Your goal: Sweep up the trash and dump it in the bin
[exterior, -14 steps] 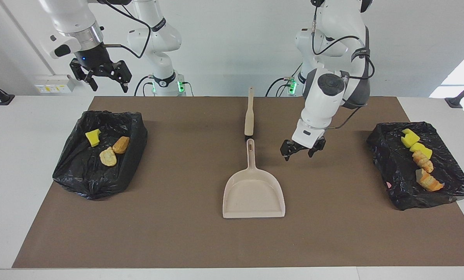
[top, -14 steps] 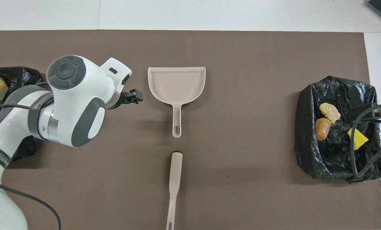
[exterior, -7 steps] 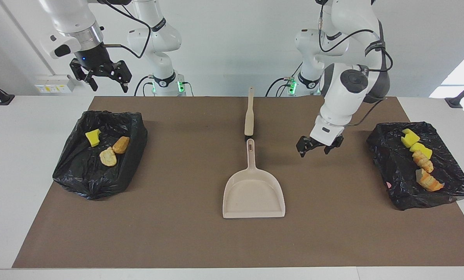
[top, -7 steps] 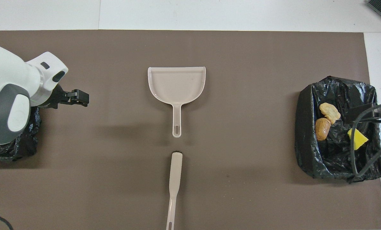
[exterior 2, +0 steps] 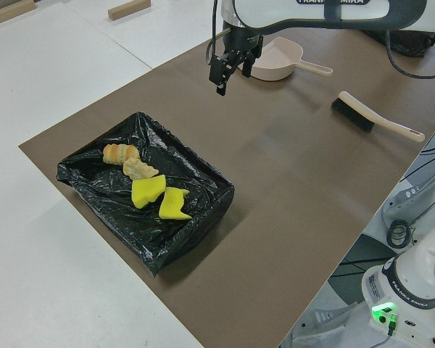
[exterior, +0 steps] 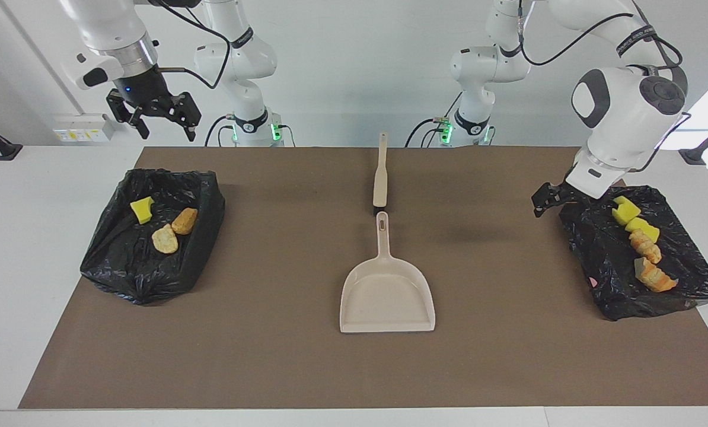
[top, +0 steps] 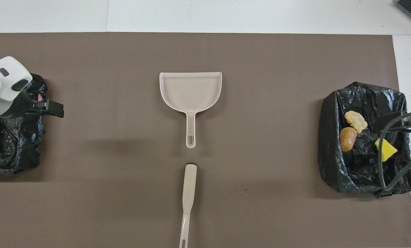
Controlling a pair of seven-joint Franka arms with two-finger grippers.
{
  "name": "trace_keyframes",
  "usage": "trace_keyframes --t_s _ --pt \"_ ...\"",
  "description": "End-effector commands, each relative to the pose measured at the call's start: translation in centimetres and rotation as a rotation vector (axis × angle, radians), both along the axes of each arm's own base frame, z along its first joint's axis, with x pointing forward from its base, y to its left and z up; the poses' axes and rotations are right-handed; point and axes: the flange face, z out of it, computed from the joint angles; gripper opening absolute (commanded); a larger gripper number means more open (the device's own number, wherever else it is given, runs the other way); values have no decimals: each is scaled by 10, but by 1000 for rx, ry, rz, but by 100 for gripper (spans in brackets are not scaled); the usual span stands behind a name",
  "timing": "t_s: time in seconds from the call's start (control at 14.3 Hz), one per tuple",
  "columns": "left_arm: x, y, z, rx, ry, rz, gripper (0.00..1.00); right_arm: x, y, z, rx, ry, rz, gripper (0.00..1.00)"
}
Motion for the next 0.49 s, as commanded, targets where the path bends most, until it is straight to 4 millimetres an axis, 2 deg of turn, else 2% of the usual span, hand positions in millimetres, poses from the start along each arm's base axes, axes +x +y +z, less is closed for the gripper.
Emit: trace_keyframes --t_s 0.0,0.21,0.28,0.42 --pt "-8 1 44 12 2 -11 100 3 0 2 8 -16 -22 100" --pt "-13 5 87 12 8 2 100 3 0 2 8 -16 -22 100" --pt "-20 6 109 12 -13 3 100 3 0 2 8 -16 -20 100" --pt "-29 13 130 13 -23 15 100 3 0 2 8 -16 -22 100"
